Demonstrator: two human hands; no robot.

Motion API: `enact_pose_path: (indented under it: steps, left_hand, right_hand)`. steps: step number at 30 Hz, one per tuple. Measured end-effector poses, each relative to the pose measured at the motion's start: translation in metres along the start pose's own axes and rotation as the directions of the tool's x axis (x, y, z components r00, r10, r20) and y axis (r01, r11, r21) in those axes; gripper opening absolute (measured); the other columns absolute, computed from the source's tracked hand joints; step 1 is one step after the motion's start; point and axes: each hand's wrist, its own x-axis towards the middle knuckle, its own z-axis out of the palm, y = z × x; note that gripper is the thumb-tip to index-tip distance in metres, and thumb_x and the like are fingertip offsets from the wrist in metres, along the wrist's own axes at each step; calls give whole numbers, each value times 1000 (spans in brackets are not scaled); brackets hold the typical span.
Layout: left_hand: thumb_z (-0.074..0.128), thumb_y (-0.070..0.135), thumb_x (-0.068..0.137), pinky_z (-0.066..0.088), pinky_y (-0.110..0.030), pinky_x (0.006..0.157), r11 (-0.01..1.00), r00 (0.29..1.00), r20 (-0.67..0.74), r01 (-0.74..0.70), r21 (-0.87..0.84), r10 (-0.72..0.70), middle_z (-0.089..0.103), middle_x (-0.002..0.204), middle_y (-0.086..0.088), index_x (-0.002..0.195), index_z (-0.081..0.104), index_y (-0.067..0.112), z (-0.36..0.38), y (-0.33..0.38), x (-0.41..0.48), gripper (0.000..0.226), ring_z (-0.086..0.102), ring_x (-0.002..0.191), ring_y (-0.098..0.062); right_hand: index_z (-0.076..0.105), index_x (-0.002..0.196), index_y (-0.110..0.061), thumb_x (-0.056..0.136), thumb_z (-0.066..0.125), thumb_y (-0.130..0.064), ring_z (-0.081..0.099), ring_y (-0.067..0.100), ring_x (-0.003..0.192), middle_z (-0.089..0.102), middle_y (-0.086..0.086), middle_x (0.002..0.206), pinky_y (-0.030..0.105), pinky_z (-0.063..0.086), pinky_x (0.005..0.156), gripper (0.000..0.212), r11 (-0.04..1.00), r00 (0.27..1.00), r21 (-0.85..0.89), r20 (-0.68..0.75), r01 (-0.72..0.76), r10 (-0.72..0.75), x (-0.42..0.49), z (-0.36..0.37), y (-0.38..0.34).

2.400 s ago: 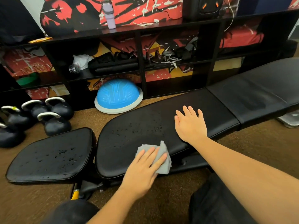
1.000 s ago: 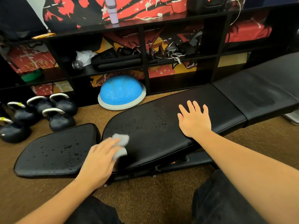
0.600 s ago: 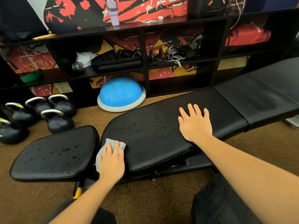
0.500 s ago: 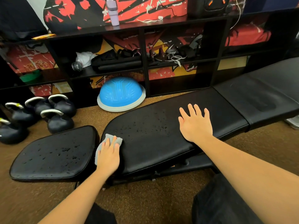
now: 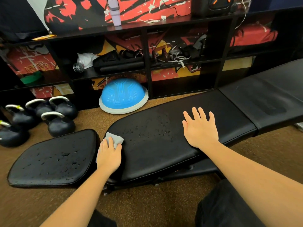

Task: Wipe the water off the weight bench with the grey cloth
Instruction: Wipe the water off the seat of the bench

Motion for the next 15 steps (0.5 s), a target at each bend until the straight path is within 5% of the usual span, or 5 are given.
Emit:
enact_pose_path:
  steps: [10,15]
  left_hand:
    - [25,36,108,11,-48,122,999,992,124,36,-6,-35,11,168,-8,161,13,14,-23,25,79,59,11,154,-28]
    - [26,39,107,12,-48,122,997,993,115,4,-75,5,18,167,-4,160,15,19,-21,24,99,58,17,152,-25]
  right_hand:
    - [17,162,-28,107,17,-47,8,33,157,15,10,170,59,9,124,59,1000,1000,11,12,2,-2,2,-2,-1]
    - [19,162,-28,106,18,-47,8,32,157,17,10,170,60,10,124,59,1000,1000,17,1,9,-9,1,-1,0]
